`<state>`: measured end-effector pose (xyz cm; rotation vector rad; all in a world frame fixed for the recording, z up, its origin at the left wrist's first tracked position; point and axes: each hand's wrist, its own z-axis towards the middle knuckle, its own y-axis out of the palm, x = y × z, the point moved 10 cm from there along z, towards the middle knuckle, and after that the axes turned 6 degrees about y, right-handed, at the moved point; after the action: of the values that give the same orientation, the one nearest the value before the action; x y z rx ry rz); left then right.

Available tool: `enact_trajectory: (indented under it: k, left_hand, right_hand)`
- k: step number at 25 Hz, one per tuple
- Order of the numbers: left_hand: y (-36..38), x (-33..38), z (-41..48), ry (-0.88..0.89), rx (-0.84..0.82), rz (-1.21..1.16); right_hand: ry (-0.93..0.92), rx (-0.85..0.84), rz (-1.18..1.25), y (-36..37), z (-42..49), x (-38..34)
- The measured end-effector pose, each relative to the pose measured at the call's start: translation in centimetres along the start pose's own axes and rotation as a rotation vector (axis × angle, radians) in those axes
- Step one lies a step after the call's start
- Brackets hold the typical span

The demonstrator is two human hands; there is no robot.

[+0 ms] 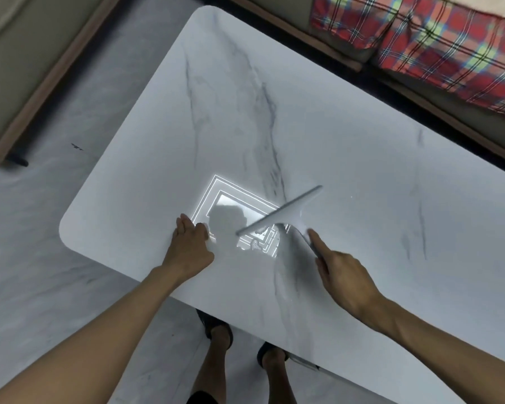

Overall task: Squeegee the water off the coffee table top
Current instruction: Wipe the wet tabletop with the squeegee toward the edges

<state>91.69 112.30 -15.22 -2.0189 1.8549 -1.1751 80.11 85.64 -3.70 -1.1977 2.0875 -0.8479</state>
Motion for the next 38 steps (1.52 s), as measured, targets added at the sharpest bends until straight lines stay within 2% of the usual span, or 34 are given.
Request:
enact_trajectory:
  k: [3,6,9,12,15,19,22,26,28,30,32,34,36,38]
  left_hand:
    - [-0.7,-0.1,-1.0,0.015,0.075,-0.015]
    - [-1.7,-0.9,-2.9,0.011,0.222,-0.075]
    - [-2.7,-3.6,-4.9,-0.11,0.339,-0.22]
    - [-3.4,-6.0,-6.0,-0.178,0.389,-0.295]
    - [-3.4,-7.2,-6.3,-0.22,0.377,-0.31]
    - [-1.7,-4.9,-5.6,-0.119,0.295,-0.263]
    - [0.4,-2.1,-4.4,-0.017,0.19,-0.129]
    - [3.8,-0.3,-3.1,-0.035,-0.029,0.024]
    - [4.2,0.3,-3.0,-0.037,-0.053,0.062]
    - [3.5,0.8,-3.1,-0.013,0.002,0.054]
    - [2.0,1.0,-4.0,0.008,0.126,-0.016]
    - [0.4,-0.4,-5.3,-0.06,0.261,-0.133]
    - [-1.3,-3.1,-6.8,-0.182,0.385,-0.25]
    - [-3.2,-6.4,-8.4,-0.288,0.496,-0.305]
  right_hand:
    - [0.037,-0.026,-0.017,-1.3,-2.6,3.4]
    - [-0.033,0.027,-0.012,-3.7,-1.6,2.3]
    - [-0.275,0.024,-0.075,-3.9,1.6,-4.2]
    - [-0.519,-0.031,-0.248,-0.7,4.0,-12.4]
    - [-0.635,-0.007,-0.399,2.1,4.8,-16.6]
    - [-0.521,0.016,-0.336,1.7,4.9,-11.5]
    - [-0.333,0.052,-0.298,0.0,3.6,-2.6]
    - [-0.046,0.061,-0.252,-1.5,0.1,9.5]
    - [0.032,0.075,-0.217,-2.0,-2.0,13.1]
    - [0.062,0.108,-0.193,-2.4,-3.7,14.1]
    - [0.04,0.127,-0.151,-2.4,-4.5,12.3]
    - [-0.063,0.131,-0.14,-1.9,-4.0,7.5]
    - [-0.267,0.136,-0.12,-0.7,-3.0,0.1]
    - [-0.468,0.065,-0.144,1.5,-1.8,-8.1]
